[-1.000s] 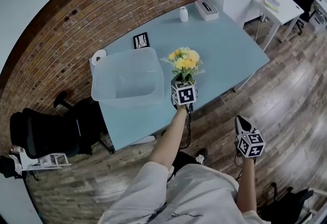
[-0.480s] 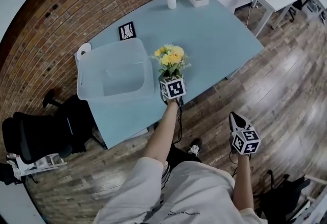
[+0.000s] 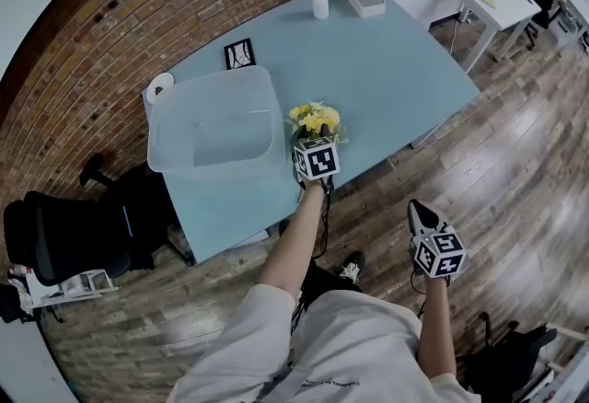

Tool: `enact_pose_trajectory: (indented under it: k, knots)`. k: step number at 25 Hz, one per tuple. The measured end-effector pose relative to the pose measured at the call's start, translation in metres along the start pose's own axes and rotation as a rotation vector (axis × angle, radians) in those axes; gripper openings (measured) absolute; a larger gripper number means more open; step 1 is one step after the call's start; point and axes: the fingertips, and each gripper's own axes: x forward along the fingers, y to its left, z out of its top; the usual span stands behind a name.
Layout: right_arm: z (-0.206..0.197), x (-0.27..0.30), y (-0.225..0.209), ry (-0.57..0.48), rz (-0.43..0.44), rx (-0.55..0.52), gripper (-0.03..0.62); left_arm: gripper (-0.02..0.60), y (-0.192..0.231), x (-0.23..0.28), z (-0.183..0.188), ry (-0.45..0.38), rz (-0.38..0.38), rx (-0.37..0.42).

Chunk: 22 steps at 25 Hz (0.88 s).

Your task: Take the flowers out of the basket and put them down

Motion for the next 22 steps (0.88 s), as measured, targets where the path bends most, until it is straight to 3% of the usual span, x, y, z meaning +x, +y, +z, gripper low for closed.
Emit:
enact_pose_trajectory:
  k: [3,6,9,22]
  knots:
    - [0.003,0.001,0.006,-0.004,0.009,-0.007,0.003,0.211,-0.001,-0.008,0.012,-0.037,-0.008,0.003]
    - [0.005,0.002,0.013,-0.008,0.019,-0.017,0.003,0.141,0.003,-0.019,0.02,-0.073,0.015,0.003]
    - [0.01,0.002,0.017,-0.023,0.021,-0.019,0.003,0.129,0.003,-0.028,0.025,-0.097,0.018,0.004]
    - [0.03,0.007,0.039,-0.065,0.046,-0.019,0.003,0.018,0.007,-0.056,0.021,-0.097,0.024,0.027]
